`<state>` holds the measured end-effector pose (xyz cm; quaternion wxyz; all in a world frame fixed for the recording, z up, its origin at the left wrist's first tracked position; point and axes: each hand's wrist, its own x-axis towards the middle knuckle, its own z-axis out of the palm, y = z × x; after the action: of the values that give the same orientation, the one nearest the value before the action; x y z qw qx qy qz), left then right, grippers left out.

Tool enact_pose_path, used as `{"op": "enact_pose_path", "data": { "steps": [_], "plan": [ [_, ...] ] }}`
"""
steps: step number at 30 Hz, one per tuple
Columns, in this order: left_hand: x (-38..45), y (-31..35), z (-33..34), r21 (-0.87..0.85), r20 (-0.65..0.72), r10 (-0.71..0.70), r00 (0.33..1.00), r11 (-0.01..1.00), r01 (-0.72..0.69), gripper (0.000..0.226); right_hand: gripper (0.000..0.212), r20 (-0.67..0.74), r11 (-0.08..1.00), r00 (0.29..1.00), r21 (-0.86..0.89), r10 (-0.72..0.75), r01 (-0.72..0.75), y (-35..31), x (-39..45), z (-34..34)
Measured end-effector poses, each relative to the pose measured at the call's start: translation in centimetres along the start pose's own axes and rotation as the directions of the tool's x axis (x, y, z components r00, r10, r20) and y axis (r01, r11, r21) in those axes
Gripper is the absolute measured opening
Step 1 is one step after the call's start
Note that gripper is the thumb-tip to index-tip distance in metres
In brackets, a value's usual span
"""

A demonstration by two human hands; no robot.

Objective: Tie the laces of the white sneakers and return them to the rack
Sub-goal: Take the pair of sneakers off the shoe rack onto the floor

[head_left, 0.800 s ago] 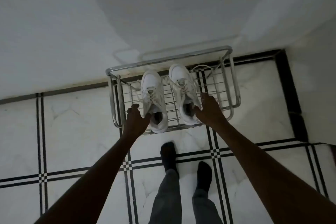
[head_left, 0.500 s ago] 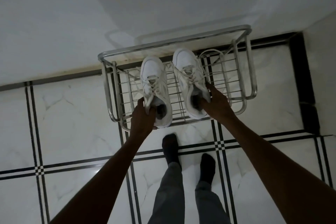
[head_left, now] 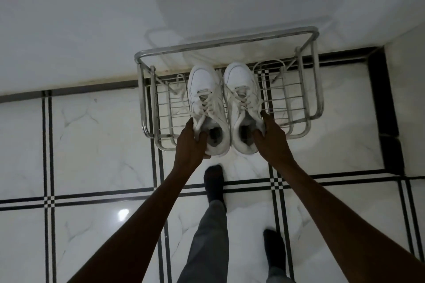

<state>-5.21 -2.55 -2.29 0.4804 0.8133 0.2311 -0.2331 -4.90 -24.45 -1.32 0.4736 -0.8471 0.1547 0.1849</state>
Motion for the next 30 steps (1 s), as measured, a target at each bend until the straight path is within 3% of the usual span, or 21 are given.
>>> {"op": "enact_pose_path", "data": {
  "steps": [7,11,14,18,24,30],
  "plan": [
    [-6.1,-7.4,4.2,-0.024,-0.031,0.073,0.997,0.997,-0.074,0.077,0.054,-0.084,0.993,0.989,-0.002,-0.118,0.118,4.8,-7.9,-1.0],
    [-13.3,-8.3,7.1,0.014,-0.089,0.079,0.993,0.997,-0.079,0.067,0.051,-0.074,0.985,0.983,0.021,-0.167,0.168,9.0,-12.8,-1.5],
    [-17.7,-11.1,9.5,-0.059,-0.068,0.047,0.997,0.997,-0.051,0.052,0.055,-0.032,0.992,0.992,0.006,-0.123,0.124,13.4,-16.8,-0.7],
    [-21.0,-16.3,12.4,-0.119,-0.049,-0.065,0.997,0.991,0.059,0.051,0.056,0.01,0.998,0.999,-0.021,-0.053,0.053,19.2,-20.6,1.6],
    [-19.4,-26.5,16.8,-0.124,-0.043,-0.129,0.991,0.985,0.123,0.048,0.054,0.03,0.999,1.0,-0.038,-0.001,0.002,28.5,-20.7,8.4],
    [-13.4,-36.3,20.7,-0.092,-0.098,-0.158,0.983,0.985,0.149,0.044,0.052,0.051,0.988,0.987,-0.035,0.153,-0.152,36.9,-16.8,16.8]
  ]
}}
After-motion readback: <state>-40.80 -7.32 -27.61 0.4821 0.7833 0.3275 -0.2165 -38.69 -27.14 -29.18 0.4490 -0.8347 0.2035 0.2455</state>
